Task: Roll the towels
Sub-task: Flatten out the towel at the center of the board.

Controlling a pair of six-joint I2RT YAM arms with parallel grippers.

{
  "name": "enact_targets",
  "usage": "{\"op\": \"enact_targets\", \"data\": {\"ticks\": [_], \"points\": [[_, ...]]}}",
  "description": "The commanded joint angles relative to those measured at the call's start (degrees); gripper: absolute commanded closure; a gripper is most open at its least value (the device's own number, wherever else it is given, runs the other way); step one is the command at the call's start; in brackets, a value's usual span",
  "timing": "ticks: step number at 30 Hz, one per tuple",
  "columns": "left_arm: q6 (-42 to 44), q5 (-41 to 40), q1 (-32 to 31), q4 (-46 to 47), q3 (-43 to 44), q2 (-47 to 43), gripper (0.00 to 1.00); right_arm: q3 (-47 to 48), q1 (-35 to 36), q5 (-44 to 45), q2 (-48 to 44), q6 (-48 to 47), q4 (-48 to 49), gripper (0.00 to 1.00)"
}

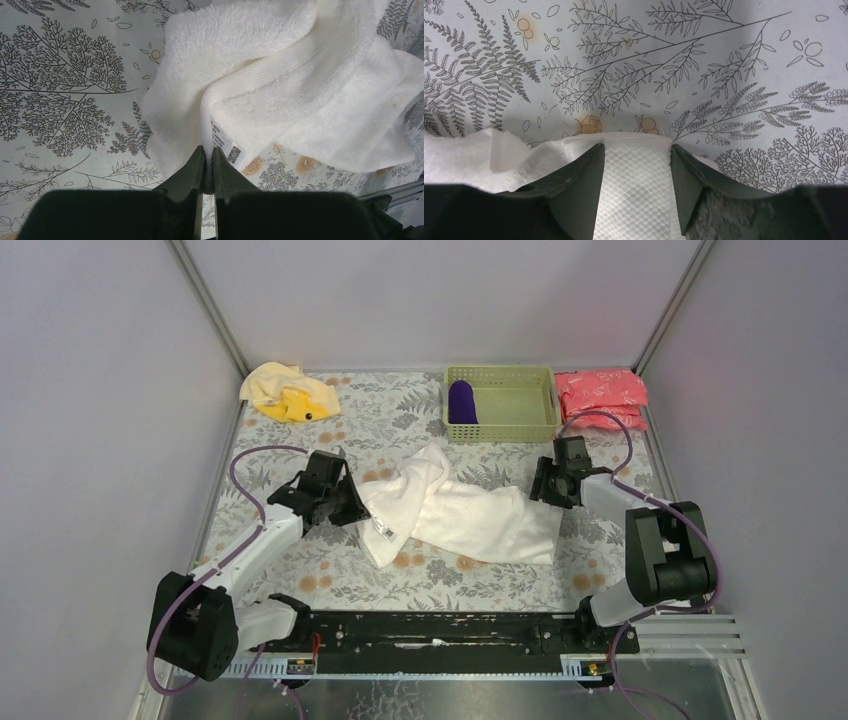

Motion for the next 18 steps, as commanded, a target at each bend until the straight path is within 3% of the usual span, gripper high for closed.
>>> {"op": "enact_targets", "data": {"ticks": [1, 8, 15, 18], "points": [[0.55, -2.11, 0.33, -0.77, 2.26, -0.64, 1.00, -0.15, -0.43, -3.17, 1.98, -0.61, 2.31, 0.44], [1.16, -8.66, 0.77, -4.33, 5.85, -2.05, 1.00, 0.03, -0.42, -0.48, -0.85, 0.36, 0.53, 0.83], [5.39, -19.35, 4.41, -8.98, 17.83, -2.65, 1.00, 7.69, -1.32, 8.46, -8.66, 0.68, -3.34, 1.00], [7.52, -25.15, 6.49, -10.20, 23.90, -2.34, 1.00, 11.00, -2.27, 12.44, -11.65, 0.12, -2.95, 1.00]]}}
